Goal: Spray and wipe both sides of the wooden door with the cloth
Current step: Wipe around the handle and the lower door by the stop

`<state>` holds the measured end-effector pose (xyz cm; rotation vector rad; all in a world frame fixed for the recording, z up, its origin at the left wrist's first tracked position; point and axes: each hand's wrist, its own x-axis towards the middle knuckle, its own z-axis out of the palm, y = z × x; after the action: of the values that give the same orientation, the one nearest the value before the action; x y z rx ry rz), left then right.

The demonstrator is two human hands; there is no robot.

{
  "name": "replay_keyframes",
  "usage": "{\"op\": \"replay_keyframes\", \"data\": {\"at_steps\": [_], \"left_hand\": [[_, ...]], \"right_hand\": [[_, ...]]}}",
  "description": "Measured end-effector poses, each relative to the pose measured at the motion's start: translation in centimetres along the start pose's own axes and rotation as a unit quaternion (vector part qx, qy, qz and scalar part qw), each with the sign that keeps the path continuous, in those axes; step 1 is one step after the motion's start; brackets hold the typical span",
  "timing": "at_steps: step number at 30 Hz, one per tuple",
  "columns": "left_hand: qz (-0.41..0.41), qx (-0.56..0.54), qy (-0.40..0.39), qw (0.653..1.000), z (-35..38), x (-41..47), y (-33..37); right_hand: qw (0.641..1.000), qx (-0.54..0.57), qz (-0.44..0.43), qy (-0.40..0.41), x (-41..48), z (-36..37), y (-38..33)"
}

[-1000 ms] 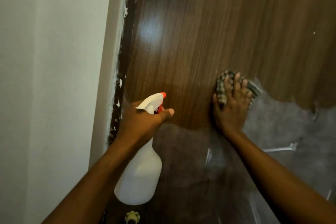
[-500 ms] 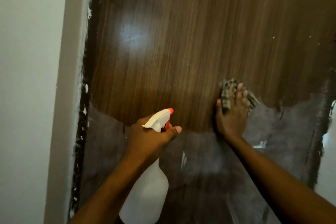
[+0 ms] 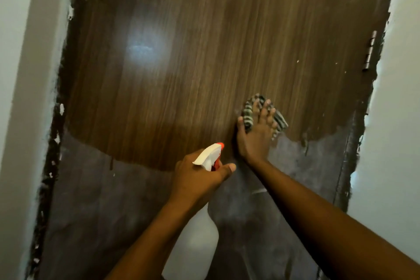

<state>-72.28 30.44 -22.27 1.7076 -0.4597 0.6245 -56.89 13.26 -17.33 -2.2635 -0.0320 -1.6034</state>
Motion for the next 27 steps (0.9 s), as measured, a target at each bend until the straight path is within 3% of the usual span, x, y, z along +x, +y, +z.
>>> {"op": "replay_keyframes", "data": {"at_steps": [2,4,6,9,11,13,16,18,20,22,27], "left_hand": [[0.007,-0.025,0.011,1.000,0.2,0.5,0.5],[-0.005,-0.046,0.018,0.999,0.7,0.7,0.9],[-0.009,-0.042,0.009,0.999,1.7,0.7,1.1],[-0.004,-0.030,0.000,1.000,3.4,0.3,1.3],[-0.001,-0.029,0.005,1.000,4.4,0.3,1.4],[0.001,-0.032,0.012,0.999,5.5,0.4,1.7],[0.004,-0.032,0.007,0.999,7.0,0.2,2.2],[0.001,-0.036,0.004,0.999,8.1,0.1,2.4],[-0.008,-0.029,-0.002,1.000,9.3,0.3,2.3],[-0.019,-0.005,-0.012,1.000,10.9,0.8,2.2],[-0.075,0.012,-0.026,0.997,15.9,2.4,2.1]], "right_hand": [[0.995,-0.014,-0.101,-0.002,-0.8,0.9,-1.2],[0.963,-0.051,-0.261,-0.048,-4.1,1.4,1.2],[0.942,-0.072,-0.315,-0.093,-7.0,0.5,6.3],[0.970,-0.103,-0.207,-0.074,-5.8,-1.3,10.8],[0.993,-0.078,-0.078,-0.039,-1.8,-1.9,8.7],[0.999,-0.013,-0.030,-0.034,1.6,-2.0,5.4],[0.983,-0.028,-0.175,-0.050,0.0,-0.4,4.9],[0.960,-0.046,-0.268,-0.070,-3.9,0.4,8.4],[0.956,-0.035,-0.281,-0.074,-6.8,0.8,13.0],[0.970,-0.043,-0.229,-0.071,-8.2,0.6,17.2],[0.998,-0.019,0.022,-0.050,-7.6,-1.9,24.9]]}}
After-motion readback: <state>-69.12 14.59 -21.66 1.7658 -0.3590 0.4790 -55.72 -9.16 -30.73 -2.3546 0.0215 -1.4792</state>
